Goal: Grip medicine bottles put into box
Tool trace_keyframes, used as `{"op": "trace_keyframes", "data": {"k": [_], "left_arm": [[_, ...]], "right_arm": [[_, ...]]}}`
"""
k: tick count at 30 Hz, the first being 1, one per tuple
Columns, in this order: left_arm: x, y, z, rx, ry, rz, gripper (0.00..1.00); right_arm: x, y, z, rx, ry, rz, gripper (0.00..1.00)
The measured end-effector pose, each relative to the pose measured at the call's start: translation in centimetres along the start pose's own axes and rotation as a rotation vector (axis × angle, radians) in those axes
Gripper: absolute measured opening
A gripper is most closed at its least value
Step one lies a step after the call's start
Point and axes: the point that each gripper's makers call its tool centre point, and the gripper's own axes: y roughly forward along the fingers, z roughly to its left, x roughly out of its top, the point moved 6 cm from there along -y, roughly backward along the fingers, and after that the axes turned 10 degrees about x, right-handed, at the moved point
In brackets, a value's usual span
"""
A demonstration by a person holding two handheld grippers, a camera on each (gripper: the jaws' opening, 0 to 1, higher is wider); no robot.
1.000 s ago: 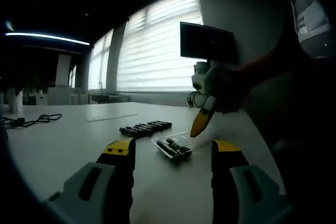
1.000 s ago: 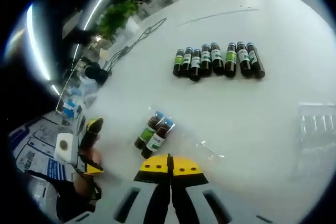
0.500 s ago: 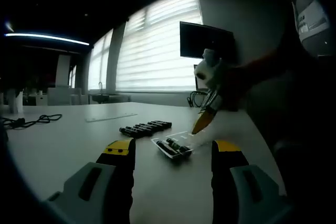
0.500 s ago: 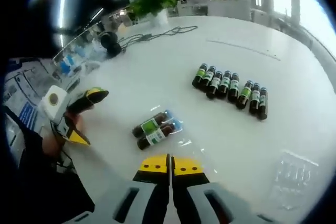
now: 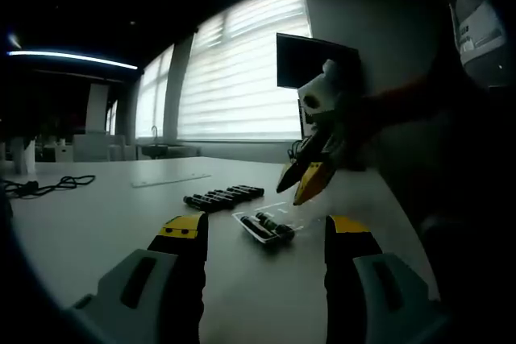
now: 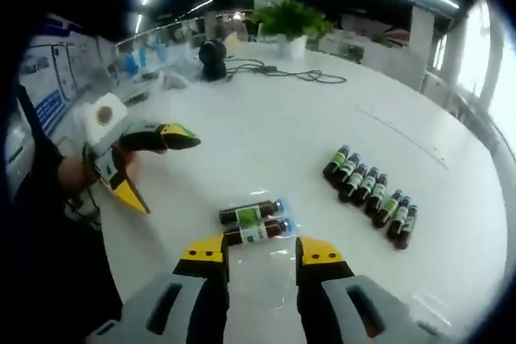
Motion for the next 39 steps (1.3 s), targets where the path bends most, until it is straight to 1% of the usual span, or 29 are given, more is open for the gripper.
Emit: {"op": "trace_keyframes", "data": {"k": [1, 2, 3, 6, 8, 9, 12, 14, 16, 18, 19, 25, 28, 30, 33, 36, 37, 38, 39], "left_arm": [[0.0, 0.0, 0.0, 0.0, 0.0, 0.0, 0.51], [0.0, 0.0, 0.0, 0.0, 0.0, 0.001, 0.51], [0.0, 0.0, 0.0, 0.0, -0.001, 0.0, 0.51], [0.0, 0.0, 0.0, 0.001, -0.002, 0.0, 0.51], [0.0, 0.0, 0.1, 0.002, -0.003, -0.001, 0.51], [0.0, 0.0, 0.1, 0.003, -0.003, -0.001, 0.51], [0.0, 0.0, 0.1, 0.004, 0.0, -0.001, 0.51], [0.0, 0.0, 0.1, 0.004, 0.0, -0.001, 0.51], [0.0, 0.0, 0.1, 0.004, 0.001, -0.001, 0.51], [0.1, 0.0, 0.1, 0.004, 0.002, -0.001, 0.51], [0.1, 0.0, 0.1, 0.003, 0.002, -0.001, 0.51], [0.1, 0.0, 0.0, 0.001, 0.002, -0.002, 0.51], [0.1, 0.1, 0.0, 0.0, 0.003, -0.002, 0.51], [0.1, 0.1, 0.0, 0.001, 0.003, -0.002, 0.51], [0.1, 0.1, 0.0, 0.001, 0.001, -0.002, 0.51], [0.1, 0.1, 0.0, 0.001, 0.001, -0.002, 0.51], [0.1, 0.1, 0.0, 0.001, 0.001, -0.002, 0.51], [0.1, 0.1, 0.0, 0.001, 0.001, -0.002, 0.51], [0.1, 0.1, 0.0, 0.001, 0.001, -0.002, 0.51]], "right_arm": [[0.1, 0.3, 0.1, 0.011, -0.043, 0.014, 0.34], [0.2, 0.4, 0.1, 0.013, -0.066, 0.019, 0.38], [0.2, 0.8, 0.2, 0.025, -0.099, 0.042, 0.4], [0.4, 1.5, 0.1, 0.048, -0.126, 0.095, 0.47], [0.5, 1.9, 0.0, 0.069, -0.137, 0.134, 0.54], [0.8, 2.1, -0.1, 0.073, -0.135, 0.135, 0.55], [0.9, 2.5, -0.3, 0.077, -0.115, 0.171, 0.55], [0.5, 2.9, -0.4, 0.089, -0.12, 0.231, 0.55], [0.3, 3.1, -0.4, 0.097, -0.133, 0.266, 0.55], [0.2, 3.3, -0.4, 0.096, -0.135, 0.278, 0.53], [0.2, 3.3, -0.4, 0.104, -0.146, 0.29, 0.51], [0.1, 3.2, -0.5, 0.119, -0.182, 0.323, 0.5], [-0.1, 3.0, -0.4, 0.144, -0.235, 0.347, 0.49], [-0.4, 2.8, -0.4, 0.182, -0.302, 0.367, 0.49], [-0.6, 2.4, -0.8, 0.187, -0.341, 0.398, 0.49], [-0.6, 2.2, -0.9, 0.212, -0.41, 0.42, 0.47], [-0.7, 2.1, -1.0, 0.229, -0.431, 0.44, 0.47], [-0.7, 2.1, -1.0, 0.233, -0.435, 0.443, 0.48], [-0.7, 2.2, -1.2, 0.26, -0.469, 0.449, 0.48]]}}
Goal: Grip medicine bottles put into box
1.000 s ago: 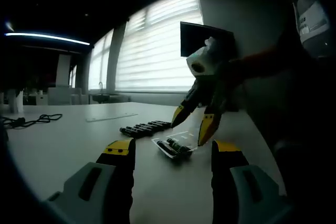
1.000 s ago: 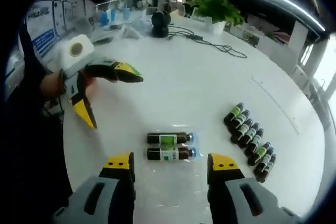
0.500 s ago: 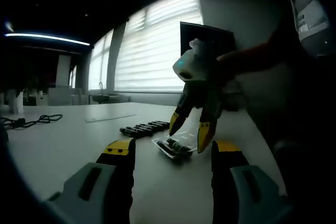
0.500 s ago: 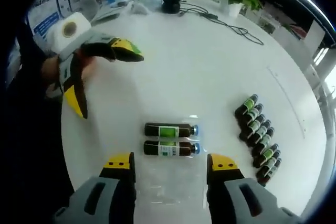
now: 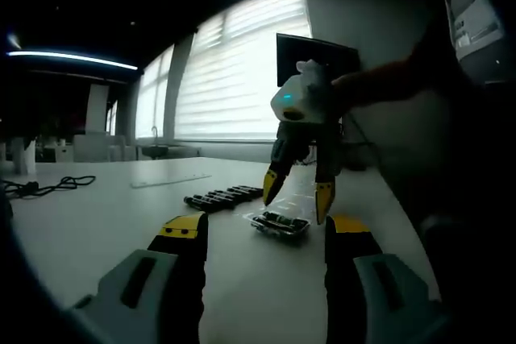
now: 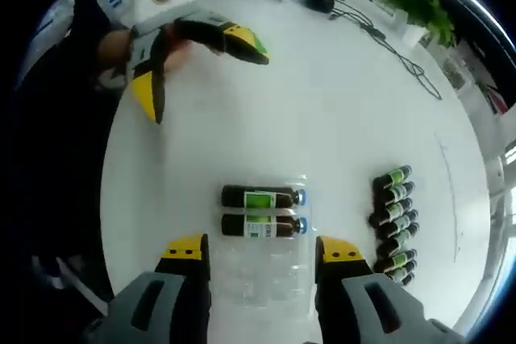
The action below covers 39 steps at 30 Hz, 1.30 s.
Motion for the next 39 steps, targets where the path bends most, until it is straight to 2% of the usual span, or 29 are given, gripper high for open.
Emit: {"op": "trace_keyframes", "data": {"k": [8, 19, 22, 26, 30, 32, 36, 39], "left_arm": [[0.0, 0.0, 0.0, 0.0, -0.003, 0.0, 0.51], [0.0, 0.0, 0.0, -0.004, -0.006, -0.001, 0.51], [0.0, 0.0, 0.0, -0.003, -0.007, -0.001, 0.51], [0.0, 0.0, 0.0, -0.003, -0.009, -0.001, 0.51], [0.0, 0.0, 0.0, -0.001, -0.008, -0.001, 0.51], [0.0, 0.0, 0.0, 0.0, -0.009, -0.001, 0.51], [0.0, 0.0, 0.0, 0.0, -0.008, 0.0, 0.51], [0.0, 0.0, 0.0, -0.003, -0.009, 0.0, 0.51]], "right_arm": [[-0.4, -0.2, -0.9, 0.052, -0.157, 0.05, 0.48], [-0.7, -0.4, -0.9, 0.044, -0.129, 0.026, 0.48], [-0.6, -0.5, -0.9, 0.047, -0.095, -0.016, 0.49], [-0.6, -0.9, -0.8, 0.045, -0.076, -0.036, 0.51], [0.1, -1.8, -0.6, 0.034, -0.005, -0.137, 0.51], [0.3, -2.4, -0.7, 0.014, 0.06, -0.204, 0.51], [0.0, -3.7, -1.7, -0.088, 0.214, -0.349, 0.48], [-1.0, -4.1, -2.3, -0.142, 0.299, -0.404, 0.47]]}}
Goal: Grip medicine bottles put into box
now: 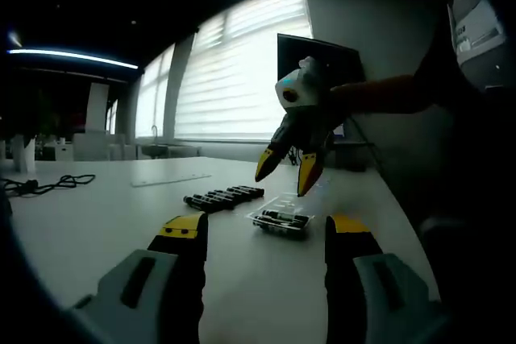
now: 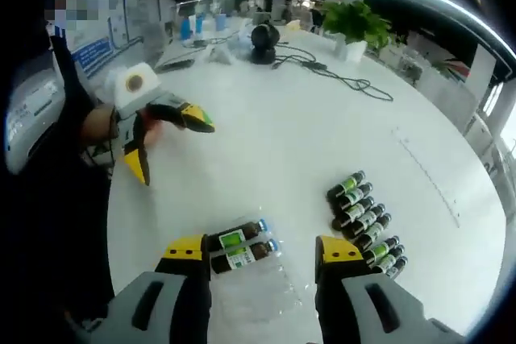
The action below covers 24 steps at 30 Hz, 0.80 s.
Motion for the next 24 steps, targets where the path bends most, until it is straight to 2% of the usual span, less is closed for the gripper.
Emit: {"op": "trace_keyframes", "data": {"k": [2, 4, 6, 10, 14, 16, 21, 24], "left_arm": [[0.0, 0.0, 0.0, -0.001, -0.001, 0.0, 0.51], [0.0, 0.0, 0.0, 0.001, -0.001, 0.0, 0.51], [0.0, 0.0, 0.0, 0.001, -0.002, 0.0, 0.51], [0.0, 0.0, 0.1, 0.003, -0.002, 0.001, 0.51], [0.0, 0.0, 0.1, 0.005, -0.002, 0.001, 0.51], [0.0, 0.0, 0.1, 0.005, -0.002, 0.001, 0.51], [0.0, 0.0, 0.1, 0.003, -0.002, 0.002, 0.51], [0.0, 0.0, 0.1, 0.004, -0.001, 0.0, 0.51]], "right_arm": [[-0.3, -0.3, -0.5, -0.033, 0.027, -0.02, 0.48], [-0.2, -0.7, -0.9, -0.066, 0.089, -0.106, 0.47], [-0.3, -1.1, -1.4, -0.085, 0.136, -0.143, 0.46], [-0.8, -1.7, -2.3, -0.13, 0.173, -0.162, 0.45], [-1.0, -2.2, -3.3, -0.201, 0.241, -0.224, 0.44], [-1.5, -2.4, -3.8, -0.232, 0.262, -0.217, 0.42], [-2.4, -3.0, -5.5, -0.324, 0.42, -0.262, 0.38], [-3.1, -3.4, -6.7, -0.361, 0.511, -0.245, 0.28]]}}
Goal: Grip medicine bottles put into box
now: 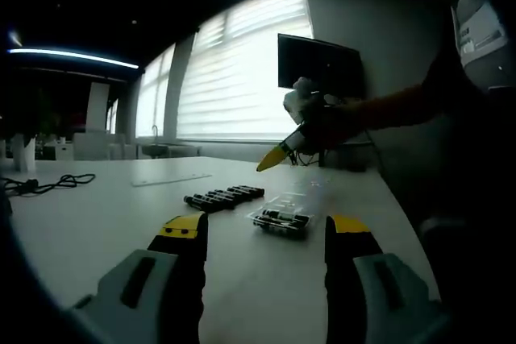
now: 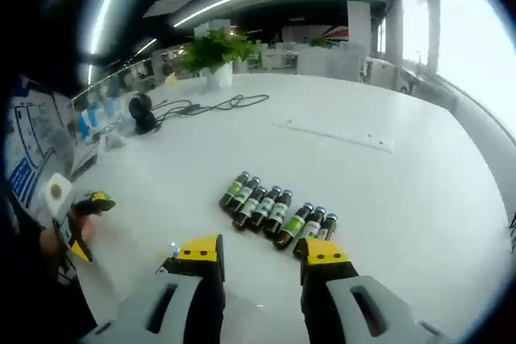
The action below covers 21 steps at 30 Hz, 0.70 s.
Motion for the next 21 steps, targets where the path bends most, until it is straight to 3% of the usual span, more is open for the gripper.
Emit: {"op": "trace_keyframes", "data": {"k": [7, 10, 21], "left_arm": [[0.0, 0.0, 0.0, 0.0, 0.0, -0.001, 0.51], [0.0, 0.0, 0.0, 0.0, 0.001, 0.0, 0.51], [0.0, 0.1, 0.0, 0.001, 0.004, 0.0, 0.51]], "right_arm": [[-0.4, 0.9, -3.0, -0.067, 0.177, 0.028, 0.24], [-0.8, 1.5, -4.0, -0.101, 0.234, 0.062, 0.15], [-0.7, 3.2, -5.9, -0.163, 0.221, 0.133, 0.12]]}}
